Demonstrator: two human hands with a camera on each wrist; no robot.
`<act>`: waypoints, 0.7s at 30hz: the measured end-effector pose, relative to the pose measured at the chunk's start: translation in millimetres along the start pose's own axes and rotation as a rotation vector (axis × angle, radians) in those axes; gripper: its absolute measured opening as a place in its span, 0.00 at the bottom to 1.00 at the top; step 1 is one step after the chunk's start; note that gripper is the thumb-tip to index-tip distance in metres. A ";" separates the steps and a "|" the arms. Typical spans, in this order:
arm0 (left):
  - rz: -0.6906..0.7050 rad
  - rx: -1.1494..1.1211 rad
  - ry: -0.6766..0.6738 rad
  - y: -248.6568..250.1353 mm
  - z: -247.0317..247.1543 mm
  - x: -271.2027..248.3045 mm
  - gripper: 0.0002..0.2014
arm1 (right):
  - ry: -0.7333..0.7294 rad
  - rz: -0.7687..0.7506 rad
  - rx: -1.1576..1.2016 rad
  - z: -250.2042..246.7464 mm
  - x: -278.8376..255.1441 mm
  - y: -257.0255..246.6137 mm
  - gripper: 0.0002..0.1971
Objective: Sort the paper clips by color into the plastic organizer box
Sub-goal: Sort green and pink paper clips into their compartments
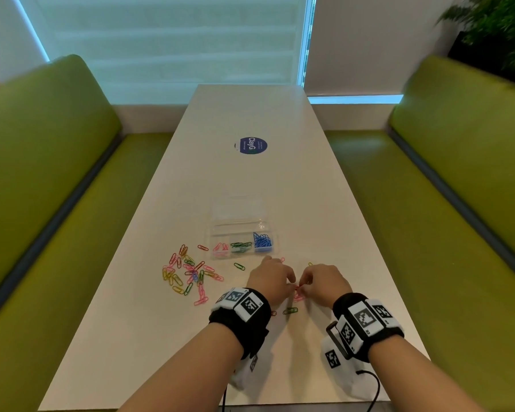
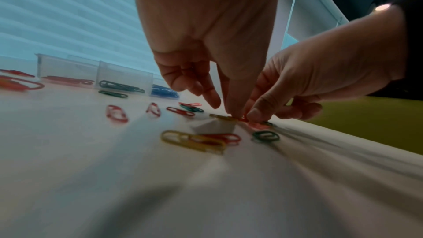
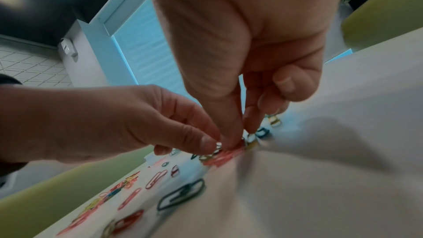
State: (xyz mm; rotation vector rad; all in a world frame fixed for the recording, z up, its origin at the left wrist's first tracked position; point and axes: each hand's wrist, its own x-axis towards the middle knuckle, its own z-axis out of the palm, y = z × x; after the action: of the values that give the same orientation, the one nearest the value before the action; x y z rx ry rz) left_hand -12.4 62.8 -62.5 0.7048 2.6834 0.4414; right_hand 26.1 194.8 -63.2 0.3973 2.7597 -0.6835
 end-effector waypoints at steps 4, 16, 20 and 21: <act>0.015 0.035 -0.017 6.0 -0.1 0.7 0.12 | -0.020 -0.009 -0.007 -0.4 -2.9 1.4 0.05; 0.012 -0.005 0.124 -3.7 -14.3 -4.4 0.12 | -0.015 -0.044 0.015 -1.6 -15.3 10.1 0.03; -0.017 -0.039 0.197 -8.8 -17.4 -6.8 0.09 | -0.022 -0.043 0.005 1.1 -15.7 6.6 0.04; -0.021 -0.043 0.209 -9.6 -17.5 -7.8 0.09 | -0.023 -0.044 0.003 1.2 -15.5 5.9 0.04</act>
State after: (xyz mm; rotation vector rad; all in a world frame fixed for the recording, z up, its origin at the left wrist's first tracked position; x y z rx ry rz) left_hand -16.7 47.1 -48.5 0.6498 2.8621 0.5958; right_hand 42.5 196.2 -61.7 0.3286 2.7535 -0.6984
